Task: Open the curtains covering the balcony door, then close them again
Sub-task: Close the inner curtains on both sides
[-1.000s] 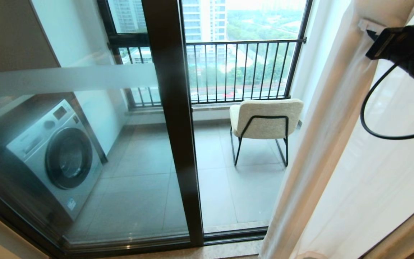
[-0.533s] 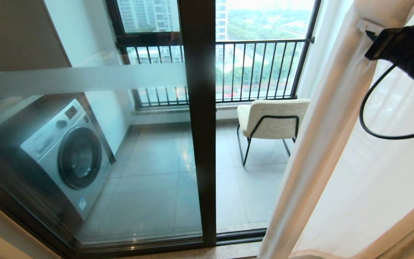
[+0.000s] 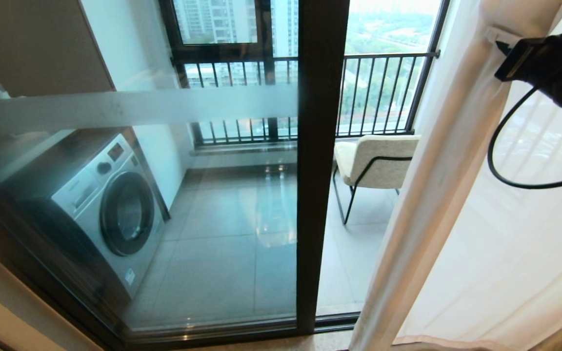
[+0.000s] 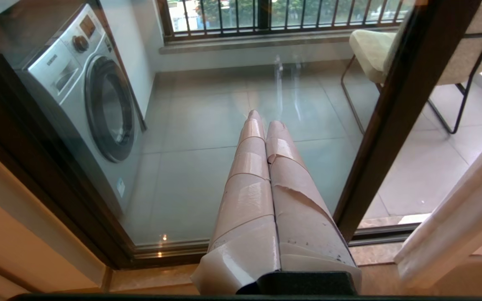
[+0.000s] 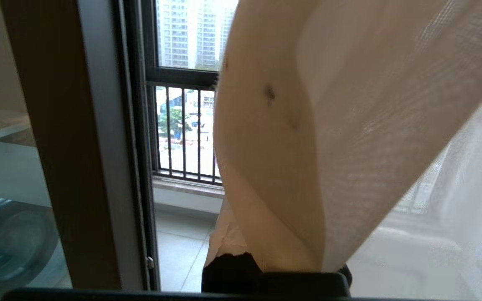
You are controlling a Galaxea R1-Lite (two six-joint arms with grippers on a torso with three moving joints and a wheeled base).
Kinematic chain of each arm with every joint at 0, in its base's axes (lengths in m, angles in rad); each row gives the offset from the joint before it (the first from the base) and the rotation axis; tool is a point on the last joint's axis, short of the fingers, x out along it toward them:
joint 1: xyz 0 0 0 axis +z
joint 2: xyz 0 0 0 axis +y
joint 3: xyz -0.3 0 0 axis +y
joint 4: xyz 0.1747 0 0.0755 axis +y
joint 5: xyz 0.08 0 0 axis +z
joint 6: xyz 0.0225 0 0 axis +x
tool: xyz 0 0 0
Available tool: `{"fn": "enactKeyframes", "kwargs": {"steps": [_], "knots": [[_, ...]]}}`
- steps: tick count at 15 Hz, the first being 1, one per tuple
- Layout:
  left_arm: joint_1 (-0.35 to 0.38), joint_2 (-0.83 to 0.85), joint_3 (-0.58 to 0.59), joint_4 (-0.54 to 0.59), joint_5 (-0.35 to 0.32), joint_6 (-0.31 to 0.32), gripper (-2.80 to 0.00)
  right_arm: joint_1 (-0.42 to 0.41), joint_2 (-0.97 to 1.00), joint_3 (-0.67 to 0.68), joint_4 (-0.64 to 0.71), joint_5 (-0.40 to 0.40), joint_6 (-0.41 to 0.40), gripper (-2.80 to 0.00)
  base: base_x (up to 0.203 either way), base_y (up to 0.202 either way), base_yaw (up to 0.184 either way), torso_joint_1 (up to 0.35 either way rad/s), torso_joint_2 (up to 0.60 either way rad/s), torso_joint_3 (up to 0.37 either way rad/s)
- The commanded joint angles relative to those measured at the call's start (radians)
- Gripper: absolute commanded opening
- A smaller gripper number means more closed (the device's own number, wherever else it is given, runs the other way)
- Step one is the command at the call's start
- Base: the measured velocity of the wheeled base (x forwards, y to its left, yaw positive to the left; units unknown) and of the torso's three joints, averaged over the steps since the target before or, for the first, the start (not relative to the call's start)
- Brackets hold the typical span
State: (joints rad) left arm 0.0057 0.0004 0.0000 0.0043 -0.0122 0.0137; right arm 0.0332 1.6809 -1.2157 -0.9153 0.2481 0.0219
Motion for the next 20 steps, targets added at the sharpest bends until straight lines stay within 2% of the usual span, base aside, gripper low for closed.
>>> {"fn": "enactKeyframes", "kwargs": {"steps": [1, 15, 20], "knots": [[0.000, 0.001, 0.000, 0.000, 0.000, 0.000, -2.80, 0.001, 0.002, -0.001, -0.005, 0.002, 0.000, -2.80, 0.000, 0.182, 0.002, 0.002, 0.00, 0.007], [0.000, 0.000, 0.000, 0.000, 0.000, 0.002, -2.80, 0.001, -0.003, 0.002, -0.005, 0.002, -0.002, -2.80, 0.000, 0.183, 0.002, 0.003, 0.00, 0.004], [0.000, 0.001, 0.000, 0.000, 0.000, 0.002, -2.80, -0.001, -0.007, 0.004, -0.005, 0.002, -0.002, -2.80, 0.000, 0.044, 0.000, 0.000, 0.00, 0.002]]}}
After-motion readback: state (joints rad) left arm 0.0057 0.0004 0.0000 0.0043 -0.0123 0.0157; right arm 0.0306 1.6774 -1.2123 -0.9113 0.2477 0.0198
